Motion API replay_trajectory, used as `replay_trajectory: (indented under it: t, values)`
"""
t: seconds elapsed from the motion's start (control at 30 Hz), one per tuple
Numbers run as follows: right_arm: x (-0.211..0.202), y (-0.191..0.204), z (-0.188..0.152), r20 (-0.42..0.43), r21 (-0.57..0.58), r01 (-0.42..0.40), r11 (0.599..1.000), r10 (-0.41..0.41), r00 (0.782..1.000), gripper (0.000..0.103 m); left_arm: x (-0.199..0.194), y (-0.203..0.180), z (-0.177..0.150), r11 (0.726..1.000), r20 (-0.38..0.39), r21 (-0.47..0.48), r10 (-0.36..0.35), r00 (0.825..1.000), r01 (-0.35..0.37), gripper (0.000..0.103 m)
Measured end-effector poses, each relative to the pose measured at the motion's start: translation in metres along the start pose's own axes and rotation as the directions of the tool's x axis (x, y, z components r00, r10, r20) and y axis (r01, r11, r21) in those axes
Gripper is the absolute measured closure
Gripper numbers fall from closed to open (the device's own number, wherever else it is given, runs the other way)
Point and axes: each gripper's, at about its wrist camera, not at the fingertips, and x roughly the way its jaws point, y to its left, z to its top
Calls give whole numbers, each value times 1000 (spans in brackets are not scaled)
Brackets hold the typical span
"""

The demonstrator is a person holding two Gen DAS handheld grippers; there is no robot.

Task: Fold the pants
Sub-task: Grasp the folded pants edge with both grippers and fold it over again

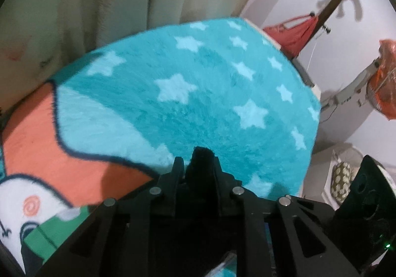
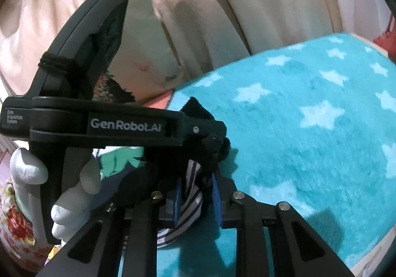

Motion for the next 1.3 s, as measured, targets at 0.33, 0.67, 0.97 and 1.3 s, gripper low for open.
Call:
replay_trajectory:
  t: [0.33,0.67,0.97,1.3]
  values:
    - [-1,64,9,-13,-151,-88,985,87,996,81,-76,35,-37,992,173,-127,46,984,-24,82]
    - [19,130,-11,-107,-287,-168,943,143,984,82,-122,86,-101,948,267,-313,145,953,-57,82]
    - [64,165,-46,-258,-382,-192,904,95,961,71,-148,135,-163,858,282,-512,201,938,-30,59]
    - [29,174,-15,-237,-358,-287,889,211,948,46,-182,155,-209,812,363,-584,256,896,4,50]
